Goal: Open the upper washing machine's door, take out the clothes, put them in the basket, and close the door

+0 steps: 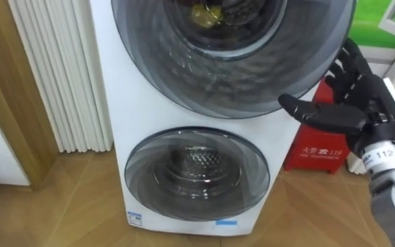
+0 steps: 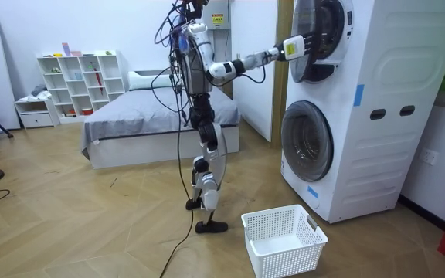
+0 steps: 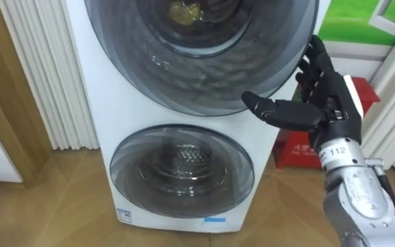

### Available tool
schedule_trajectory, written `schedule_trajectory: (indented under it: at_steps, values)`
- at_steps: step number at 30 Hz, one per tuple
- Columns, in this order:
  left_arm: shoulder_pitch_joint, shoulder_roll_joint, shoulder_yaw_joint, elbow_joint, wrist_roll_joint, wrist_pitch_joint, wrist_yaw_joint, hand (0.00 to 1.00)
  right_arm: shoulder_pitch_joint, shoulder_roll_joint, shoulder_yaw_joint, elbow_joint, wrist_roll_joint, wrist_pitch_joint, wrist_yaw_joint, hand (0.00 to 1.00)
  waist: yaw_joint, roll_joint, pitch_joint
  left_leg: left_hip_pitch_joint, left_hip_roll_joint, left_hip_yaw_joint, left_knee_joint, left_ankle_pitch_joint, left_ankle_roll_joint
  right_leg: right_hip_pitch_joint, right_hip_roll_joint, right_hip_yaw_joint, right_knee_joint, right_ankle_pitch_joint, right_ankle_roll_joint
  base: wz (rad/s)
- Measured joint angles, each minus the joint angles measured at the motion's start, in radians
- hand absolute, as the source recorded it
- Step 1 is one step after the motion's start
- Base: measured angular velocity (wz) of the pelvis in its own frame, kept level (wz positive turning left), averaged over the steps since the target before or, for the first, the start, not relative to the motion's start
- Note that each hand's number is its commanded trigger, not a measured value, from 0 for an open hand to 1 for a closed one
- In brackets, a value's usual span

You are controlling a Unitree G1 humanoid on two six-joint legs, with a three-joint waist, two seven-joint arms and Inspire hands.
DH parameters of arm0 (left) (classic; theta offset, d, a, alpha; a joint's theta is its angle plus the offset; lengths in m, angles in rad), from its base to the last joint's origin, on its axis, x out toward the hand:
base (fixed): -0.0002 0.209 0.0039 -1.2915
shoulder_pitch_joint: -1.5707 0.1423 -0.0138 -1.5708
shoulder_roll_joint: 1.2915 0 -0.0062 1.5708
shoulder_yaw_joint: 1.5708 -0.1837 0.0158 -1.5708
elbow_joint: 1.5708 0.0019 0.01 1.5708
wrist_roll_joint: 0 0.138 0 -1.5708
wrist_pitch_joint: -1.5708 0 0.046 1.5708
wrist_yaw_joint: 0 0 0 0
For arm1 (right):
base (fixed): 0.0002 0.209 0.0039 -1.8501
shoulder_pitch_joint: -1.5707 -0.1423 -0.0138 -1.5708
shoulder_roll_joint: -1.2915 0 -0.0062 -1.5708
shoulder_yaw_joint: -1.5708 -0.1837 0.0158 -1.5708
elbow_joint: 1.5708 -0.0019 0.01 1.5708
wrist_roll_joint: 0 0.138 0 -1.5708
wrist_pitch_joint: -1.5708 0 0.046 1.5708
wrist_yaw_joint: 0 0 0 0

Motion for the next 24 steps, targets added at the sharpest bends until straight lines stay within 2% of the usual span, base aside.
schedule_trajectory:
  at_steps: [4, 8, 11, 16, 20, 24]
  values:
    - [0.007, 0.000, 0.003, -0.001, 0.000, -0.001, 0.008, 0.00, 0.000, 0.000, -0.002, -0.069, 0.002, 0.028, -0.016, 0.00, -0.012, 0.000, -0.0001, -0.011, -0.001, 0.002, -0.001, 0.000, 0.000, -0.016, 0.000, 0.005, 0.003, -0.001, 0.002, -0.04]
    - [0.038, 0.000, 0.007, -0.005, 0.001, -0.018, 0.017, 0.00, 0.003, -0.001, -0.002, -0.166, -0.010, 0.031, -0.028, 0.00, -0.025, -0.003, -0.0015, -0.009, -0.001, 0.009, -0.001, 0.000, 0.000, -0.018, 0.002, 0.013, 0.005, -0.002, 0.002, -0.05]
    - [0.041, 0.000, 0.009, 0.006, -0.003, -0.029, 0.022, 0.00, 0.003, -0.003, -0.014, -0.239, -0.001, 0.031, -0.030, 0.00, -0.028, -0.014, -0.0032, -0.006, -0.001, 0.020, -0.001, 0.000, 0.000, -0.018, 0.002, 0.020, 0.005, -0.002, 0.002, -0.06]
    - [0.038, 0.000, 0.007, 0.027, -0.061, -0.043, 0.039, 0.00, 0.003, -0.003, -0.019, -0.348, 0.003, 0.028, -0.017, 0.00, -0.029, -0.040, -0.0011, 0.010, -0.001, 0.026, -0.002, 0.000, 0.000, 0.001, 0.001, 0.024, 0.001, -0.002, 0.002, -0.01]
    - [0.036, 0.000, 0.008, 0.027, -0.064, -0.043, 0.039, 0.00, 0.002, -0.003, -0.022, -0.416, 0.007, 0.026, 0.027, 0.00, -0.029, -0.034, 0.0031, 0.009, 0.000, 0.026, -0.002, -0.001, 0.000, 0.001, 0.002, 0.024, 0.001, -0.002, 0.002, 0.04]
    - [0.033, -0.003, 0.008, 0.024, -0.067, -0.044, 0.038, 0.00, -0.007, 0.000, -0.021, -0.461, 0.026, -0.007, 0.125, 0.00, -0.024, -0.023, 0.0062, 0.006, 0.002, 0.026, -0.002, -0.004, 0.003, -0.001, 0.005, 0.023, 0.000, -0.003, 0.003, 0.05]
